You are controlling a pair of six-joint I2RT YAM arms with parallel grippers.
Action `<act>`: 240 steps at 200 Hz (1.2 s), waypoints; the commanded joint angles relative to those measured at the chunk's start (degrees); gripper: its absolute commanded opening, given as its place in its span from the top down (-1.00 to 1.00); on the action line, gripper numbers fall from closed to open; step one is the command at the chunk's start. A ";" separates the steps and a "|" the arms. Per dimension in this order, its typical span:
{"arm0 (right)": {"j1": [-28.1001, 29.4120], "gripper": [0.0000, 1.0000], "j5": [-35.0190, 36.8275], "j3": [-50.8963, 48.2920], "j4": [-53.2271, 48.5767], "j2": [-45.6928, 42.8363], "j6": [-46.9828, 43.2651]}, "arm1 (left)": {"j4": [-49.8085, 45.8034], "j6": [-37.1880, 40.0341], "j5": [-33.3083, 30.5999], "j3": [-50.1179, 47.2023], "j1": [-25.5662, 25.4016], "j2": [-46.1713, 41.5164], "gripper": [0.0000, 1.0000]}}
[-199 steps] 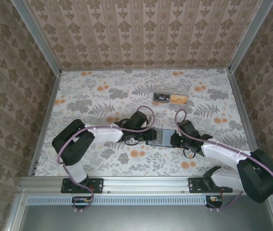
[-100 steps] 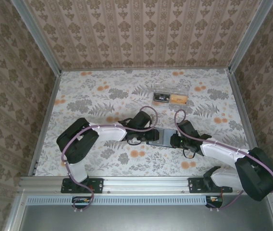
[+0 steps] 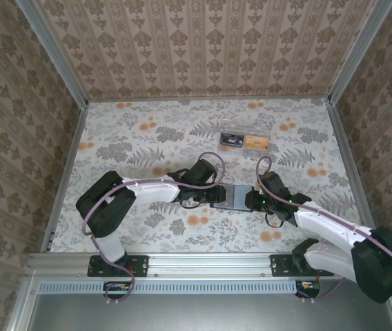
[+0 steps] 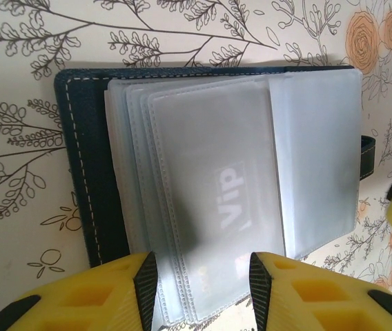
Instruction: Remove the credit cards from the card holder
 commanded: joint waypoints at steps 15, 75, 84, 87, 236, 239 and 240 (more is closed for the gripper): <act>0.26 0.43 0.51 -1.94 -1.28 0.79 2.86 | -0.47 1.10 0.44 1.15 -0.47 0.17 0.13; 0.25 0.47 -1.77 -2.03 2.94 7.65 4.19 | -1.54 1.09 0.99 2.28 -0.91 1.70 0.12; 0.29 0.47 -1.99 -2.03 3.17 7.62 4.14 | -1.82 1.06 1.07 2.59 -1.04 2.06 0.12; 0.26 0.47 -2.05 -2.03 3.17 7.61 4.14 | -1.82 1.10 1.06 2.74 -1.06 2.12 0.11; 0.31 0.48 -2.09 -2.73 3.89 7.79 3.97 | 10.49 -0.50 8.22 1.90 -1.68 1.81 -0.19; 0.26 0.48 -2.12 -2.73 3.94 7.78 4.00 | 10.66 -0.48 8.35 1.97 -1.68 1.81 -0.20; 0.26 0.48 -2.12 -2.73 3.94 7.78 4.00 | 10.72 -0.46 8.41 1.98 -1.68 1.82 -0.20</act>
